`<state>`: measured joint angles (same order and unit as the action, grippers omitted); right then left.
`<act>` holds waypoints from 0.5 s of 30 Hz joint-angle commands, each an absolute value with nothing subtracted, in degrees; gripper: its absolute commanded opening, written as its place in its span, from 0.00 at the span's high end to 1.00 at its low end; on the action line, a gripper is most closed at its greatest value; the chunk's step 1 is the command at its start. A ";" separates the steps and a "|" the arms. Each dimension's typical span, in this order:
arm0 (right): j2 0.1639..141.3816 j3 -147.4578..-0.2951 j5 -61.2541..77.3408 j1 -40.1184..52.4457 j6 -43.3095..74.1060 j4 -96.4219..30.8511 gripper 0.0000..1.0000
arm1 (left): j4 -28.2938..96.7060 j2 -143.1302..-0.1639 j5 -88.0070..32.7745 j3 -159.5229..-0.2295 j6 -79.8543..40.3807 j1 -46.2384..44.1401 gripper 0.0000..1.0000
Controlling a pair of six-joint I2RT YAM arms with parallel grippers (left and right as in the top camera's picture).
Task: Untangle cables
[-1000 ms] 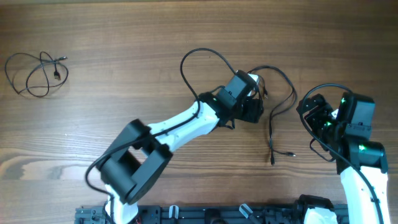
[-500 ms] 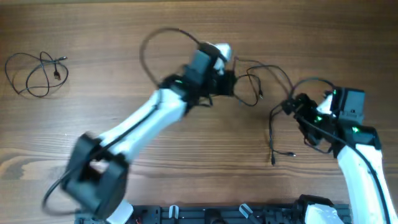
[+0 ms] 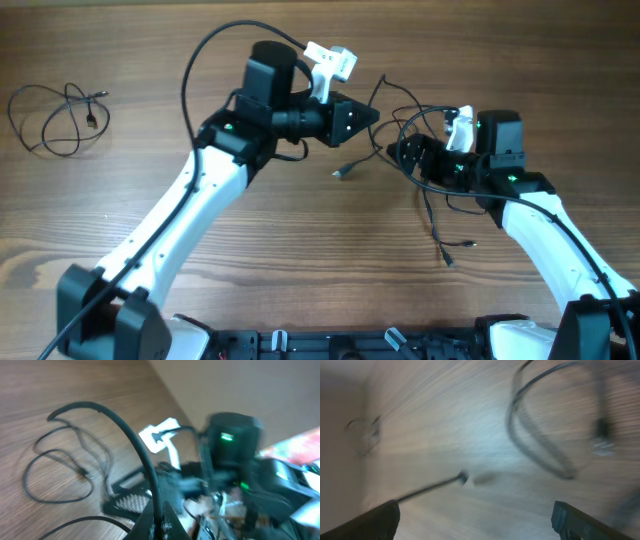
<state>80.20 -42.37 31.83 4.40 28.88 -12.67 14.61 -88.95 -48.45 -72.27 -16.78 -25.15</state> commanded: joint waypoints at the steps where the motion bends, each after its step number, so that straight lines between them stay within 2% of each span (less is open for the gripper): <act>1: 80.68 -42.63 25.06 3.14 27.88 -9.41 0.00 | 15.11 -82.65 -55.31 -72.34 -12.36 -20.82 0.96; 4: 80.79 -42.63 25.06 3.11 18.24 -3.44 0.00 | 15.07 -79.40 -56.69 -72.34 -12.36 -18.17 0.96; 9: 81.12 -42.63 24.53 3.20 18.41 -3.49 0.00 | 10.96 -77.56 -61.58 -72.36 -12.40 -18.15 0.96; 11: 81.91 -42.63 20.16 3.20 25.61 -5.74 0.00 | 9.58 -76.99 -61.69 -72.36 -12.38 -18.13 0.96; 14: 84.14 -42.63 17.72 3.33 43.81 -13.06 0.02 | 8.73 -76.79 -61.71 -72.36 -12.43 -18.15 0.96; 15: 85.43 -42.63 18.00 3.88 45.34 -14.39 0.10 | 8.73 -76.79 -61.71 -72.36 -12.40 -18.13 0.96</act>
<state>82.50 -42.48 20.43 3.20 33.39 -12.34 9.19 -78.30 -60.16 -72.27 -13.58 -18.26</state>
